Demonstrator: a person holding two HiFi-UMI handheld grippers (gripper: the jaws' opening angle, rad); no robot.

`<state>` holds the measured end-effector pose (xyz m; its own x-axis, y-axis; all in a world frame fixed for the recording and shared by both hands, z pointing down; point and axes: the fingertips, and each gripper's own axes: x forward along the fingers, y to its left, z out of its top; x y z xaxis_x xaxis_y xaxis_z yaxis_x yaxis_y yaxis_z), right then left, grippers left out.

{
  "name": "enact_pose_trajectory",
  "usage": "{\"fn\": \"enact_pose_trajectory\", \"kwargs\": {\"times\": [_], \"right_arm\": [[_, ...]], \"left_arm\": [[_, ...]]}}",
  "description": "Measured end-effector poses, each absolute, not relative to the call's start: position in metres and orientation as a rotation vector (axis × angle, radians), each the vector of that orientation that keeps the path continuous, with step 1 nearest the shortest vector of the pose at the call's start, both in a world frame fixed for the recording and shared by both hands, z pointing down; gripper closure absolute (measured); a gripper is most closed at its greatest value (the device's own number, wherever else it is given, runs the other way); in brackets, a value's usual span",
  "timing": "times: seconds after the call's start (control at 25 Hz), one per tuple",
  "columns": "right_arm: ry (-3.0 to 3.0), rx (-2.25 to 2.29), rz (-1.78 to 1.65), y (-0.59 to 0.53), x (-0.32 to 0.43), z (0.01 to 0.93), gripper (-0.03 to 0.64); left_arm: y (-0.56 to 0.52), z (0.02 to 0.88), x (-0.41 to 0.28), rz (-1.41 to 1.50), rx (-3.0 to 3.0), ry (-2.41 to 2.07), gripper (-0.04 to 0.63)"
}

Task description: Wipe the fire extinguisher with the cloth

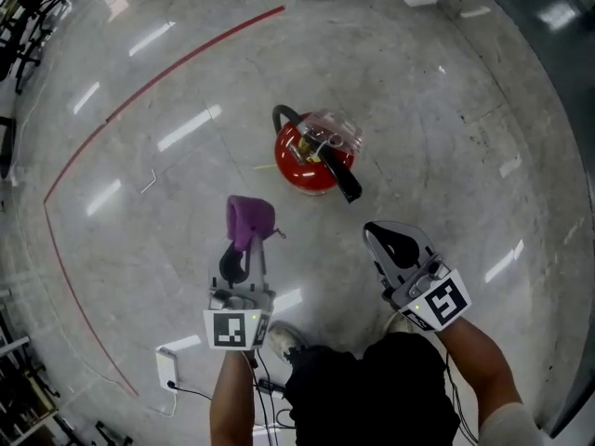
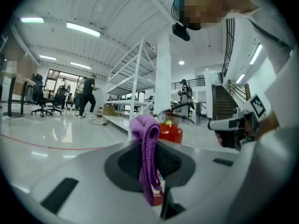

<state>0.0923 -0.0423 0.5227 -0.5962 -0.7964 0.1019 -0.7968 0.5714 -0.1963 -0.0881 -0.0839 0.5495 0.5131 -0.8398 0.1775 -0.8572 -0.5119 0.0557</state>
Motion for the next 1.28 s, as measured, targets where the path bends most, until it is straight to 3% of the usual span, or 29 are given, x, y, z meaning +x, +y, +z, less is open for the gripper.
{"fn": "enact_pose_trajectory", "kwargs": {"times": [0.24,0.88,1.28], "right_arm": [[-2.763,1.461,0.382,-0.042,0.083,0.403,0.598],[-2.718,1.591,0.319,0.004,0.076,-0.028,0.598],[-2.712,1.688,0.307,0.055,0.079,-0.167,0.598]], "left_arm": [[-0.058,0.405,-0.083,0.123,2.563,-1.552,0.546],[0.013,-0.040,-0.073,0.049,2.517,-1.728,0.546],[0.067,-0.178,-0.060,-0.004,2.528,-1.811,0.546]]}}
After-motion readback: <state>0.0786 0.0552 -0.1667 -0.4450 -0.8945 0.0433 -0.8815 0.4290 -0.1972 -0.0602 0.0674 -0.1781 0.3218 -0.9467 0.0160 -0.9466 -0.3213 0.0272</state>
